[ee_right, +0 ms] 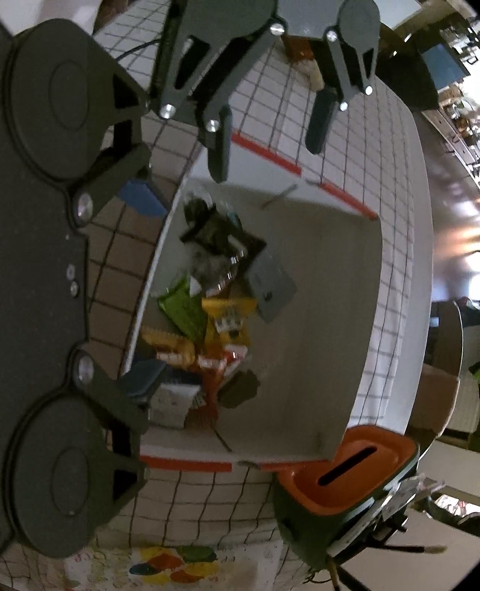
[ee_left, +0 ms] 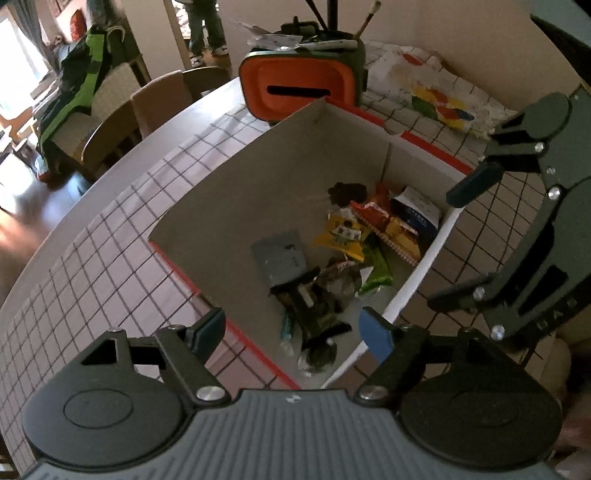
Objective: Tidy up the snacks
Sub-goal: 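Withdraw both open tools from the box back to the last two bags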
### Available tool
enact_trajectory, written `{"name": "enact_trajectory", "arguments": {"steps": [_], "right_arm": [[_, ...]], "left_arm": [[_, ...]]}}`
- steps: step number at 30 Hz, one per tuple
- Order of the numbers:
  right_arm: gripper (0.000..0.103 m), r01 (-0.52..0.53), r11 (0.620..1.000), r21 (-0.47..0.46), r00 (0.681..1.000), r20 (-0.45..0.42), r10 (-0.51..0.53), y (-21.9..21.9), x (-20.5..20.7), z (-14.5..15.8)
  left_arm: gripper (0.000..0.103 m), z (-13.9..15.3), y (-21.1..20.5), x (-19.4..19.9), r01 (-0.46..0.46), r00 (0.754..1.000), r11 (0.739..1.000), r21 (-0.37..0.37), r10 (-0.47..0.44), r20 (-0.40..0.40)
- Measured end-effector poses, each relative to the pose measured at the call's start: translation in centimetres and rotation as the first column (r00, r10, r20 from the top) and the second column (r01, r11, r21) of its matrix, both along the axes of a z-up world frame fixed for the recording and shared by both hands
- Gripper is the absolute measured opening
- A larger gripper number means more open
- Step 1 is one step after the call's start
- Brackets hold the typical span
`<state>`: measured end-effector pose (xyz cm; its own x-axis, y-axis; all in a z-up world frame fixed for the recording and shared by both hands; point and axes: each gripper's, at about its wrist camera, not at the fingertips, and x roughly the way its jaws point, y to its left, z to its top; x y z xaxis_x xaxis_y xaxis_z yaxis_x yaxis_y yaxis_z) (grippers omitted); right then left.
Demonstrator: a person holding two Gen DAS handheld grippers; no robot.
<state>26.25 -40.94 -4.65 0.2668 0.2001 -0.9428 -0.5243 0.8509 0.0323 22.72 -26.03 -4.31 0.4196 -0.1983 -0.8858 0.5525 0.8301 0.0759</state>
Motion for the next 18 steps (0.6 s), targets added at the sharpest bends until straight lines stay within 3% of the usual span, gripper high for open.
{"name": "enact_trajectory", "arguments": {"steps": [10, 18], "right_arm": [[0.098, -0.045, 0.999, 0.001, 0.999, -0.029, 0.045, 5.6, -3.3, 0.1], [0.098, -0.122, 0.992, -0.019, 0.99, -0.076, 0.12, 13.1, -5.9, -1.1]], "left_arm": [[0.082, 0.8, 6.8, -3.9, -0.043, 0.999, 0.997, -0.062, 0.042, -0.017], [0.083, -0.2, 13.9, -7.3, -0.099, 0.994, 0.993, -0.067, 0.096, -0.053]]}}
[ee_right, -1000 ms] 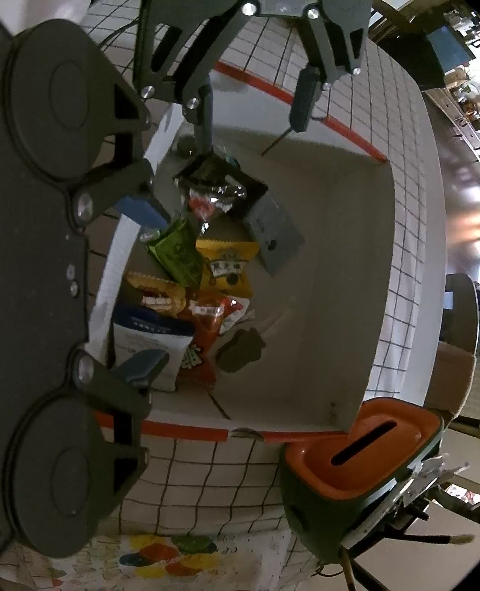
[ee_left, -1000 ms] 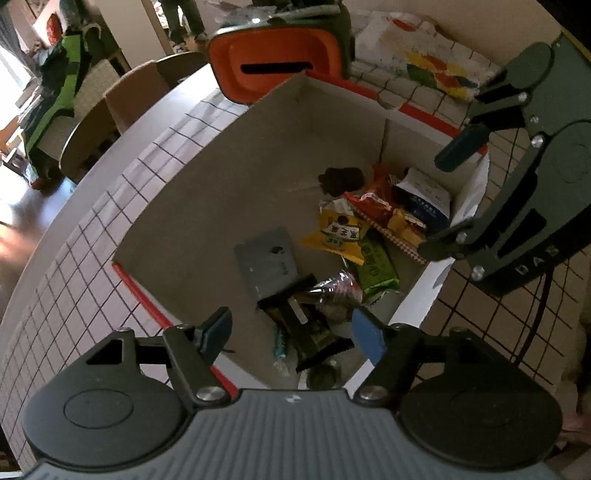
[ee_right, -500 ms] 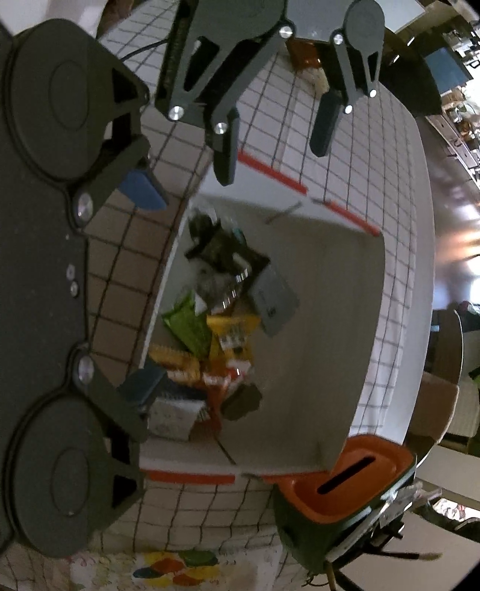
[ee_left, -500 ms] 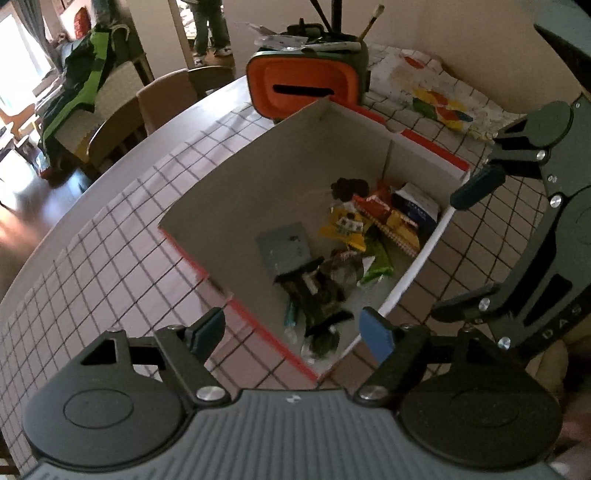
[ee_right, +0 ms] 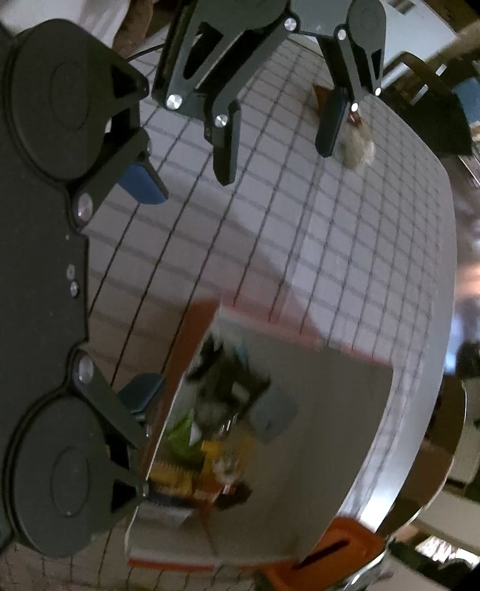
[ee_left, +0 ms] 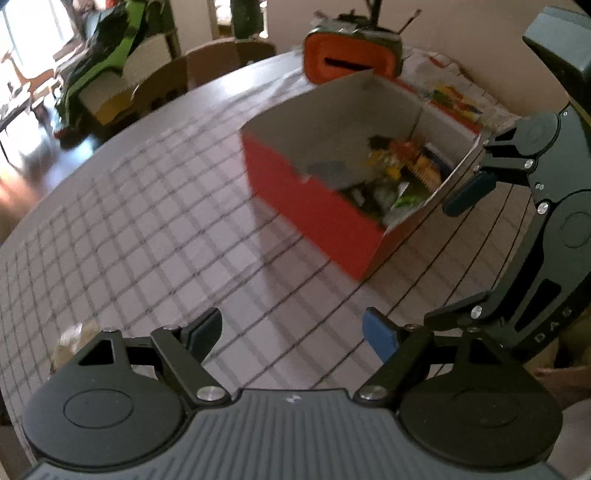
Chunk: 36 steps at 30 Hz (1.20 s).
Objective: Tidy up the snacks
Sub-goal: 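Withdraw both open tools from the box back to the last two bags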
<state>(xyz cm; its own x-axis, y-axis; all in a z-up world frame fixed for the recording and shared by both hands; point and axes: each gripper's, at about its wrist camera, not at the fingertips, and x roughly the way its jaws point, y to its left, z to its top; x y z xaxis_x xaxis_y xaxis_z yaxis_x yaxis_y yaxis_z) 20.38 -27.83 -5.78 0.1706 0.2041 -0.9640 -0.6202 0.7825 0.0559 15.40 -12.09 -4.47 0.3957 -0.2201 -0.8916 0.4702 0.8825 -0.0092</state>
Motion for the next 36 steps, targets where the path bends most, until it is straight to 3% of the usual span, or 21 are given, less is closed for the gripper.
{"name": "enact_trajectory", "arguments": {"steps": [10, 16, 23, 32, 36], "right_arm": [[0.099, -0.102, 0.994, -0.034, 0.994, -0.034, 0.101, 9.9, -1.9, -2.2], [0.099, -0.15, 0.988, -0.047, 0.989, -0.025, 0.149, 15.1, -2.1, -3.1], [0.099, -0.182, 0.981, -0.062, 0.983, 0.005, 0.183, 19.6, -1.6, -3.6], [0.099, -0.228, 0.97, -0.088, 0.966, 0.102, 0.236, 24.3, 1.4, -3.7], [0.098, -0.251, 0.961, -0.116, 0.959, 0.103, 0.263, 26.6, 3.6, -4.9]], "left_arm": [[0.083, -1.6, 9.7, -3.6, -0.097, 0.995, 0.995, -0.008, 0.097, -0.035], [0.083, -2.0, 16.1, -4.4, -0.216, 0.975, 0.976, -0.02, 0.215, -0.047], [0.083, -2.3, 22.3, -4.4, -0.357, 0.934, 0.934, -0.022, 0.356, -0.014], [0.083, -4.1, 27.8, -2.3, -0.539, 0.842, 0.84, -0.056, 0.539, -0.018], [0.083, -5.3, 28.8, -1.0, -0.579, 0.815, 0.813, -0.061, 0.577, -0.056]]}}
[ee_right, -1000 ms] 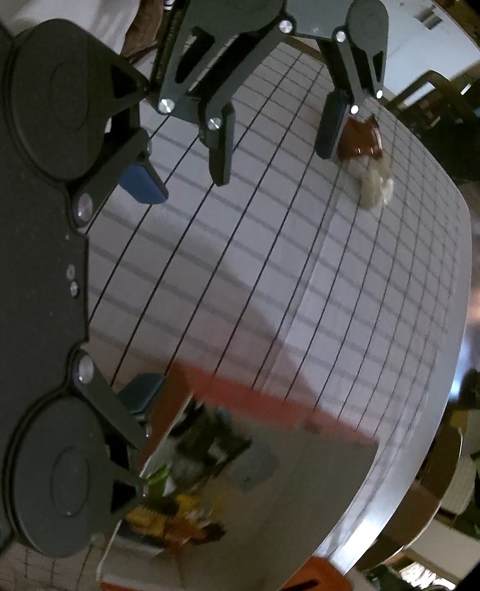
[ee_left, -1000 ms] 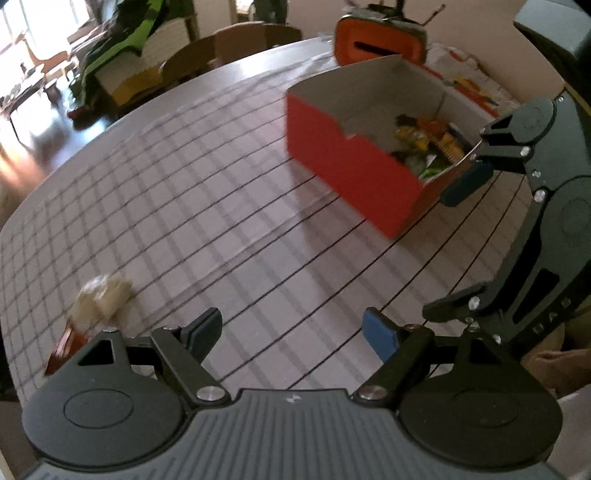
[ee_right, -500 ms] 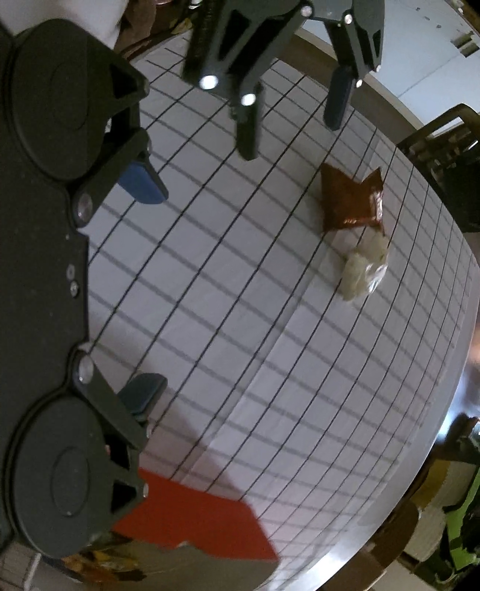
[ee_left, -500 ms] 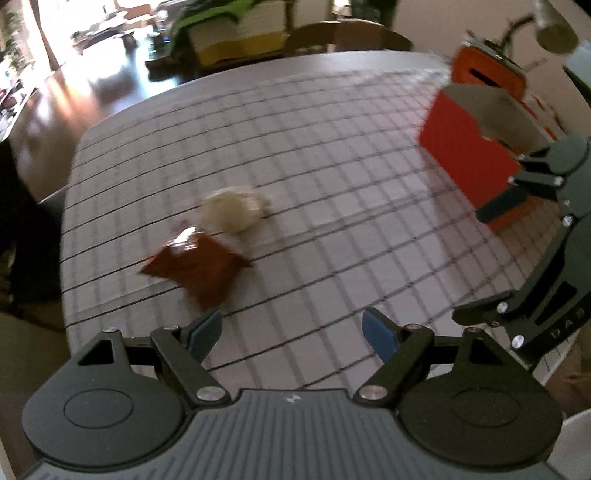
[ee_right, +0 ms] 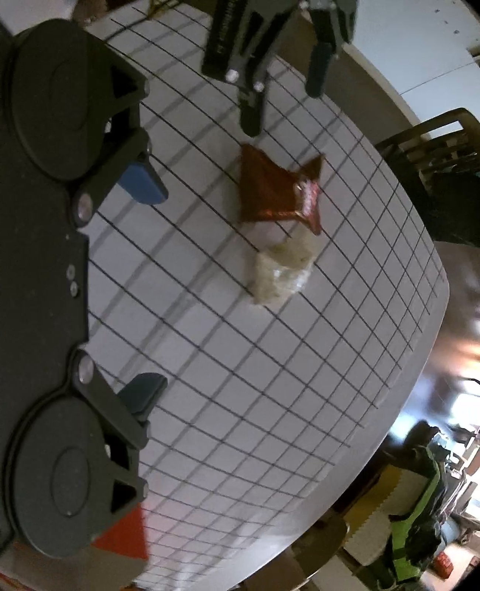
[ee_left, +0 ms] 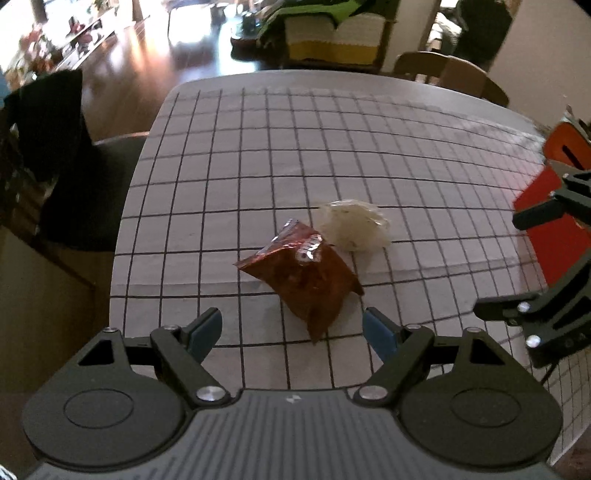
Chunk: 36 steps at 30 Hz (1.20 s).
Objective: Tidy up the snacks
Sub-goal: 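Withdraw both open tools from the box back to the last two bags, then grasp the white translucent bag with the right tool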
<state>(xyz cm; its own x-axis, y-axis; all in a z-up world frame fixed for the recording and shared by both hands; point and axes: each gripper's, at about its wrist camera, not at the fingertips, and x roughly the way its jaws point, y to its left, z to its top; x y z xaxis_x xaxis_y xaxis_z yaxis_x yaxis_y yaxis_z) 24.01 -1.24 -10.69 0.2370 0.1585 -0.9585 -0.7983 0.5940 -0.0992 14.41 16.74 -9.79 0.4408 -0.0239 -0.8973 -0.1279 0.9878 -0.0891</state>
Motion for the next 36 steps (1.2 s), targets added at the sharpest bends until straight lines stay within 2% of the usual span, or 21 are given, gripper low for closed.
{"name": "enact_trajectory", "arguments": {"steps": [6, 10, 19, 28, 31, 33, 36], "right_arm": [[0.097, -0.07, 0.995, -0.065, 0.998, -0.009, 0.07, 3.8, 3.3, -2.4], [0.096, -0.099, 0.993, -0.063, 0.995, -0.034, 0.097, 5.8, 5.5, -3.3], [0.091, -0.194, 0.978, -0.072, 0.979, -0.072, 0.189, 9.3, 6.8, -5.7], [0.071, -0.197, 0.977, -0.084, 0.976, -0.109, 0.188, 9.7, 7.1, -7.6], [0.062, -0.196, 0.977, -0.082, 0.976, -0.112, 0.186, 9.4, 7.0, -7.8], [0.056, -0.19, 0.979, -0.079, 0.978, -0.1, 0.182, 9.0, 6.8, -7.6], [0.052, -0.167, 0.984, -0.059, 0.983, -0.09, 0.162, 8.8, 6.7, -7.5]], "left_arm": [[0.083, -1.4, 0.7, 2.1, -0.063, 0.997, 0.997, -0.048, 0.061, -0.041], [0.083, -2.2, 0.7, 3.0, -0.085, 0.995, 0.994, -0.065, 0.081, -0.058], [0.083, -4.5, 1.2, 4.4, -0.121, 0.989, 0.989, -0.09, 0.113, -0.09], [0.081, -5.2, 0.7, 5.1, -0.108, 0.992, 0.99, -0.087, 0.102, -0.078], [0.071, -5.2, 0.6, 5.2, -0.095, 0.994, 0.989, -0.11, 0.088, -0.065], [0.068, -5.2, 0.5, 5.3, -0.097, 0.994, 0.988, -0.118, 0.09, -0.059], [0.049, -5.2, 0.8, 5.4, -0.088, 0.995, 0.984, -0.154, 0.081, -0.053]]}}
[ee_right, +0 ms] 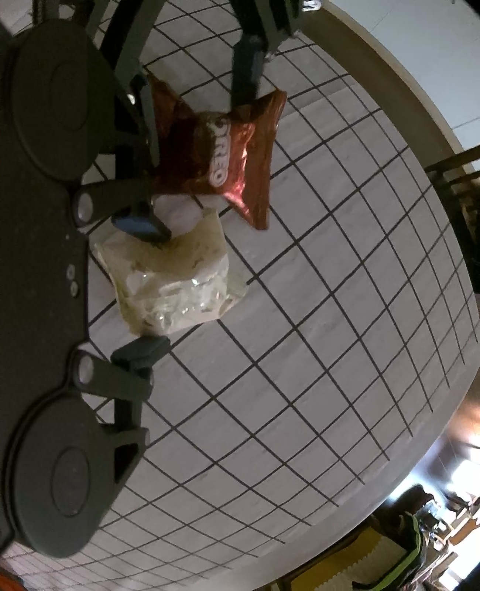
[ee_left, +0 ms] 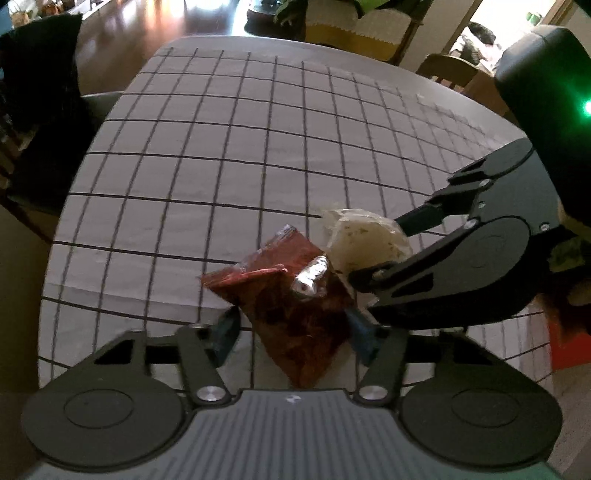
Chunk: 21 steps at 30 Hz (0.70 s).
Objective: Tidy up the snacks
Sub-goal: 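Grasp the white translucent bag with the right tool, then grasp the red Oreo bag with the left tool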
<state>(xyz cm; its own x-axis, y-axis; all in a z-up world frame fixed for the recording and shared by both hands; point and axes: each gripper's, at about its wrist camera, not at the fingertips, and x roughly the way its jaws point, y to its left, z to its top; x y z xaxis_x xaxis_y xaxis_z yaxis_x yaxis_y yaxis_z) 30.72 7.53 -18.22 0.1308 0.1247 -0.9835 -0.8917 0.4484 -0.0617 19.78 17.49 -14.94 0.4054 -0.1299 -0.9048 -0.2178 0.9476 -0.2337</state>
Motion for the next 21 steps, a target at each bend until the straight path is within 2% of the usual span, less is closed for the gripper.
{"name": "enact_trajectory", "arguments": {"steps": [8, 14, 21], "right_arm": [[0.041, 0.037, 0.999, 0.029, 0.998, 0.043, -0.038, -1.4, -0.8, 0.7], [0.036, 0.059, 0.997, 0.044, 0.997, 0.054, -0.061, -2.8, -2.1, 0.9], [0.036, 0.086, 0.993, 0.077, 0.996, 0.018, -0.088, -5.4, -4.7, 2.2]], "left_arm": [[0.025, 0.5, 0.3, -1.0, 0.029, 0.999, 0.999, -0.03, -0.027, 0.041], [0.015, 0.6, 0.9, -2.4, 0.029, 0.998, 0.998, -0.048, -0.026, 0.052], [0.006, 0.8, 1.7, -5.1, 0.03, 0.998, 0.998, -0.063, -0.026, 0.058]]}}
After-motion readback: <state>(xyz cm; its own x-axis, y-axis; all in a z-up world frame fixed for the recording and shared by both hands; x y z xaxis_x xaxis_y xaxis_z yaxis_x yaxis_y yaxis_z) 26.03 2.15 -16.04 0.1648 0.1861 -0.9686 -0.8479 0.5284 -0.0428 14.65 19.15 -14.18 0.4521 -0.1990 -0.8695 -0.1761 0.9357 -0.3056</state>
